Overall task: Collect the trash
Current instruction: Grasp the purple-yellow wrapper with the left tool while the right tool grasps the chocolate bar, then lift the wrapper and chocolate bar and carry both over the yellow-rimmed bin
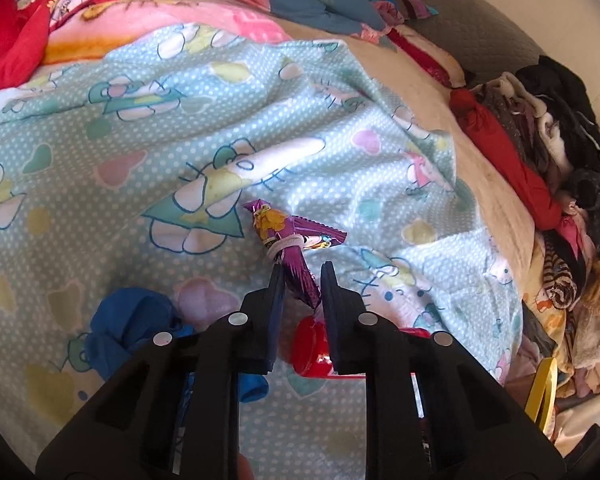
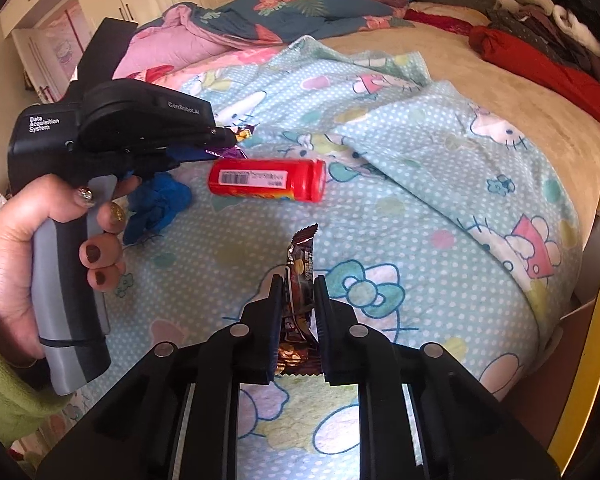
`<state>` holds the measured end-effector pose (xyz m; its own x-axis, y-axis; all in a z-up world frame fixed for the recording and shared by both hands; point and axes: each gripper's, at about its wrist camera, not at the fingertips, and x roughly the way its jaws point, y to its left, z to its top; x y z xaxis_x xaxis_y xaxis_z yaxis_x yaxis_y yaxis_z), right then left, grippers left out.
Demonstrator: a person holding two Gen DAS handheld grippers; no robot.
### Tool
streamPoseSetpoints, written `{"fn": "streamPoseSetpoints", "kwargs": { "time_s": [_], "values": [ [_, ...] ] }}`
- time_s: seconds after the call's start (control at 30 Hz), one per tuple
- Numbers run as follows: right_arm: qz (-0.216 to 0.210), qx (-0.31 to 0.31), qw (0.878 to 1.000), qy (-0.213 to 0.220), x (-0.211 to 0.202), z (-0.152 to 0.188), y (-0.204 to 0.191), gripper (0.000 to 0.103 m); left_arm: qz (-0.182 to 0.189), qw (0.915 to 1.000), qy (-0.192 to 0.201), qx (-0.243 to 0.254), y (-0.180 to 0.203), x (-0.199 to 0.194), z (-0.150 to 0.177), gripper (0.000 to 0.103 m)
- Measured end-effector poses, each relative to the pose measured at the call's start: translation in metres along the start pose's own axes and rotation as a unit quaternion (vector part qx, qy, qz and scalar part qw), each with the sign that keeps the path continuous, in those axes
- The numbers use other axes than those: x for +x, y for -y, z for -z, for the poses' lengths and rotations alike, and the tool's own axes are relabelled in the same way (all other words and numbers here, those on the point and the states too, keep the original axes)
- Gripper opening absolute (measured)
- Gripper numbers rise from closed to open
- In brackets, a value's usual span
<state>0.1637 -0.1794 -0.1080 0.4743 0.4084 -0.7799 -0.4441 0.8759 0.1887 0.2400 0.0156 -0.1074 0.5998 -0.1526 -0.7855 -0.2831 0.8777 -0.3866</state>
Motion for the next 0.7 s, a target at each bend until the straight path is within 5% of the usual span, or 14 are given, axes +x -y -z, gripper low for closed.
{"fn": "streamPoseSetpoints", "kwargs": {
  "time_s": [0.7],
  "values": [
    [0.0,0.026,0.995,0.091,-0.075,-0.02,0.015,0.015,0.045,0.9924,0.084,0.078,0.043,-0.08,0.006,0.011]
  ]
}}
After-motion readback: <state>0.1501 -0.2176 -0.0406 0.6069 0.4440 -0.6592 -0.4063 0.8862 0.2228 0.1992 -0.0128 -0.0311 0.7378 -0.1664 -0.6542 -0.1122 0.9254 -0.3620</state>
